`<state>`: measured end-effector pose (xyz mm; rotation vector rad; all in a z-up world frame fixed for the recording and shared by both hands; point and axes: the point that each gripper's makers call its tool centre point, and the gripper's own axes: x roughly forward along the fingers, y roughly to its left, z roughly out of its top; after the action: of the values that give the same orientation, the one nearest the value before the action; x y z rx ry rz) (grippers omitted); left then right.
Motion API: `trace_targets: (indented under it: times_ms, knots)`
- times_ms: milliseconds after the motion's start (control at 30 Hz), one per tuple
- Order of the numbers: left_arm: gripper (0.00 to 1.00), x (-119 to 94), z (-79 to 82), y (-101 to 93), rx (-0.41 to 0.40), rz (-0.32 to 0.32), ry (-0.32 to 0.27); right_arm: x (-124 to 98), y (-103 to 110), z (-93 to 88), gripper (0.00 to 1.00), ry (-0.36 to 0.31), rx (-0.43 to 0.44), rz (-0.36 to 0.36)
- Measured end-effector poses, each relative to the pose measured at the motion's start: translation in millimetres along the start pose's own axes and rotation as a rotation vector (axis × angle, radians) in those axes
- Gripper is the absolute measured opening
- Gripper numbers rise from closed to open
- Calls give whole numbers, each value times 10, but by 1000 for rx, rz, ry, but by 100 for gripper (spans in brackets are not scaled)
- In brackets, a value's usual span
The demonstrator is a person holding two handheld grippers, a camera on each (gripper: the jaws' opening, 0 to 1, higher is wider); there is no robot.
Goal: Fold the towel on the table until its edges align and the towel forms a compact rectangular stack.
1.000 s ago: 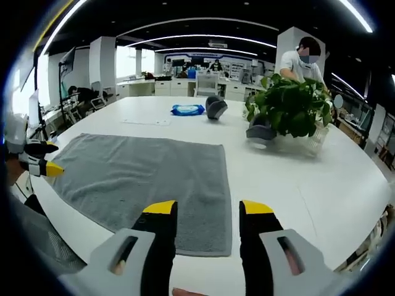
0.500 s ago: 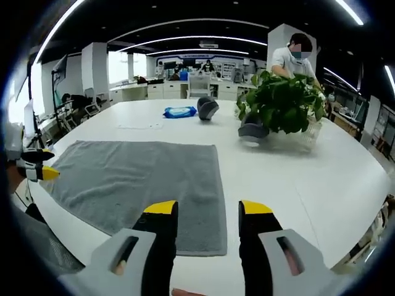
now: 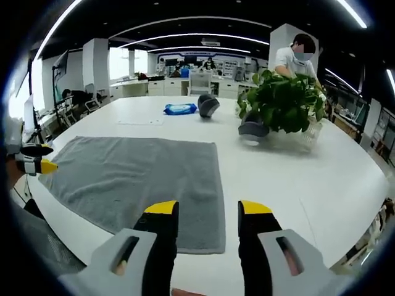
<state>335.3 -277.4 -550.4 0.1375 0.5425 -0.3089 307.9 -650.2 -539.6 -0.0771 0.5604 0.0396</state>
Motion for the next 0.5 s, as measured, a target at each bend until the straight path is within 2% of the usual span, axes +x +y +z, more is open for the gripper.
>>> trace_targets:
  times_ms: [200, 333, 500]
  knots:
    - [70, 5, -9, -11, -22, -10, -1, 35, 20, 98, 37, -10, -13, 4]
    - [69, 3, -13, -12, -4, -5, 0, 130, 1, 168, 37, -15, -22, 6]
    - [68, 6, -24, -18, -12, -11, 3, 287, -94, 118, 36, 2, 8, -17]
